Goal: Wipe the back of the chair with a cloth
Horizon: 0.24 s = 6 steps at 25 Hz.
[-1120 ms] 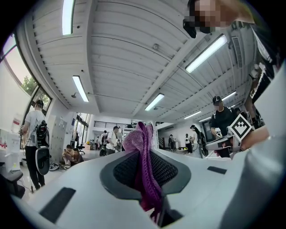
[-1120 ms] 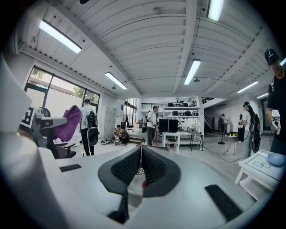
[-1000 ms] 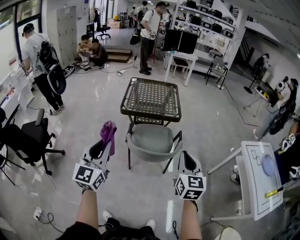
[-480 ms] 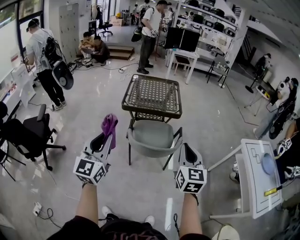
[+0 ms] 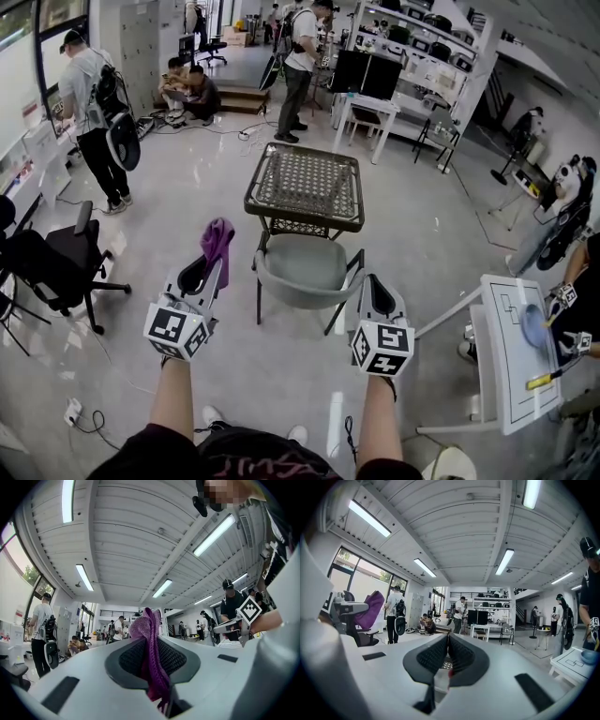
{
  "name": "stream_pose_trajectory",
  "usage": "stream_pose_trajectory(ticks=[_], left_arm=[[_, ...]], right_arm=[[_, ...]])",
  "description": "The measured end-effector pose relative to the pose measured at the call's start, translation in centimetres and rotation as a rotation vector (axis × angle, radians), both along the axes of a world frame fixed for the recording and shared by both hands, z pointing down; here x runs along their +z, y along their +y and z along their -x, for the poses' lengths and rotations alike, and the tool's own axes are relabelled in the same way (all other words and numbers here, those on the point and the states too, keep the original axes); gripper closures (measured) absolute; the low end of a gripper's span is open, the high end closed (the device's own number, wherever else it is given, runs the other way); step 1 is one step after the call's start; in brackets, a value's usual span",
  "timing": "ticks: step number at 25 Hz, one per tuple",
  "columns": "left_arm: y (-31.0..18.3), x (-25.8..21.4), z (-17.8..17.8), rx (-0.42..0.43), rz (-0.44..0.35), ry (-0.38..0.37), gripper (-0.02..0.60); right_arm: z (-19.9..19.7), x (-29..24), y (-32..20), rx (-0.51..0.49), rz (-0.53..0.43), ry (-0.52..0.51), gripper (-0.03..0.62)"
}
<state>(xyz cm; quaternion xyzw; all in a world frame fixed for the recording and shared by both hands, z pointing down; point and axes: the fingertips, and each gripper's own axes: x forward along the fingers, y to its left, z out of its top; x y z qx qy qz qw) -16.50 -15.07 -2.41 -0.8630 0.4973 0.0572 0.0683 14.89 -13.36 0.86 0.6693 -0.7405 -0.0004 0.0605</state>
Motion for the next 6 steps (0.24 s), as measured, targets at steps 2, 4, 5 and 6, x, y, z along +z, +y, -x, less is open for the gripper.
stream_pose_trajectory(ticks=[2,4,5,6], left_arm=[[-0.12,-0.08,0.07,0.0,0.002,-0.007,0.5],[-0.33,-0.15,0.15,0.001,0.003,-0.018,0.501],[-0.45,-0.19,0.19,0.001,0.004,-0.023,0.5],[-0.58,-0.23,0.24,0.0,0.005,-0.027,0.5]], right_arm=[[0.12,-0.2,-0.15,0.0,-0.002,0.0,0.568],[0.31,-0.42,-0.38,0.0,-0.004,0.0,0.568],[0.41,-0.54,-0.5,0.0,-0.006,0.0,0.568],[0.51,-0.66,-0.64,0.0,-0.007,0.0,0.568]])
